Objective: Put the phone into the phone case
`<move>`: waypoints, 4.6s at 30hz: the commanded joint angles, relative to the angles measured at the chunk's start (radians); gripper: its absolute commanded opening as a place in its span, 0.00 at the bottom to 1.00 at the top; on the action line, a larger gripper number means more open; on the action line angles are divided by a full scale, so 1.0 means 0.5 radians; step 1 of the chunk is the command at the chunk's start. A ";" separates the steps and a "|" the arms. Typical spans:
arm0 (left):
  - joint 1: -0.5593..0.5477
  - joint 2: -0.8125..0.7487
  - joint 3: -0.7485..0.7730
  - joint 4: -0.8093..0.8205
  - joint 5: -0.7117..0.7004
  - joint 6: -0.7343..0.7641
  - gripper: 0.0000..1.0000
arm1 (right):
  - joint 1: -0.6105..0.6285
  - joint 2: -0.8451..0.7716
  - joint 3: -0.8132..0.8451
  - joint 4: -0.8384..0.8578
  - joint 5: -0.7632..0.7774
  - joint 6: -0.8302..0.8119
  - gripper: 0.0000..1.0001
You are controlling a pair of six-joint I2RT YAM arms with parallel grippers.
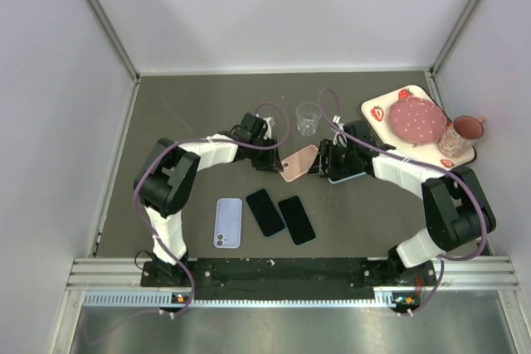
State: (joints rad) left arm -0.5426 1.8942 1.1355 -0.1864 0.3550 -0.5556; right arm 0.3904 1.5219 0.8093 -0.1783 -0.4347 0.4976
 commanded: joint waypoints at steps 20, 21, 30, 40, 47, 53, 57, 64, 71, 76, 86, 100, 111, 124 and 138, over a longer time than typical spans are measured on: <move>0.002 -0.150 0.116 -0.345 -0.523 0.274 0.02 | -0.029 -0.292 0.087 -0.238 0.207 -0.109 0.55; 0.002 -0.162 0.107 -0.366 -0.535 0.252 0.02 | -0.029 -0.292 0.093 -0.239 0.207 -0.109 0.55; -0.025 -0.226 0.076 -0.437 -0.572 0.206 0.19 | -0.029 -0.270 0.099 -0.242 0.197 -0.115 0.55; -0.062 -0.523 -0.040 -0.342 -0.673 0.320 0.48 | -0.029 -0.362 0.075 -0.275 0.198 -0.121 0.56; -0.059 -0.944 -0.313 -0.082 -0.443 0.513 0.52 | -0.023 -0.479 0.020 -0.291 0.185 -0.112 0.66; -0.044 -1.312 -0.602 0.136 -0.253 0.553 0.55 | 0.014 -0.608 -0.054 -0.294 0.204 -0.127 0.79; -0.038 -1.542 -0.804 0.357 -0.139 0.535 0.57 | 0.041 -0.687 -0.115 -0.275 0.247 -0.142 0.90; -0.016 -1.644 -0.955 0.563 -0.063 0.495 0.62 | 0.041 -0.706 -0.082 -0.269 0.253 -0.155 0.94; -0.016 -1.488 -0.851 0.456 0.130 0.596 0.62 | 0.047 -0.706 -0.081 -0.275 0.231 -0.109 0.93; -0.019 -1.224 -0.716 0.382 0.427 0.672 0.60 | 0.124 -0.743 -0.152 -0.278 0.253 -0.008 0.93; -0.065 -0.770 -0.513 0.315 0.744 0.749 0.59 | 0.480 -0.875 -0.483 -0.266 0.268 0.425 0.94; -0.243 -0.377 -0.381 0.259 0.707 0.740 0.58 | 0.735 -0.872 -0.937 0.108 0.078 1.036 0.94; -0.280 -0.309 -0.473 0.302 0.631 0.715 0.53 | 0.747 -0.770 -0.990 0.142 0.004 1.146 0.94; -0.283 -0.263 -0.580 0.287 0.515 0.688 0.51 | 0.805 -0.881 -1.066 0.087 0.007 1.235 0.94; -0.283 -0.503 -0.673 0.357 0.339 0.648 0.54 | 0.870 -0.700 -1.042 0.341 0.047 1.346 0.95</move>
State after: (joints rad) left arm -0.6834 1.6653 0.8101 -0.0071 0.5648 -0.2413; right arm 0.8116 1.1381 0.2951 0.0032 -0.4797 1.1774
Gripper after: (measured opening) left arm 0.536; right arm 0.942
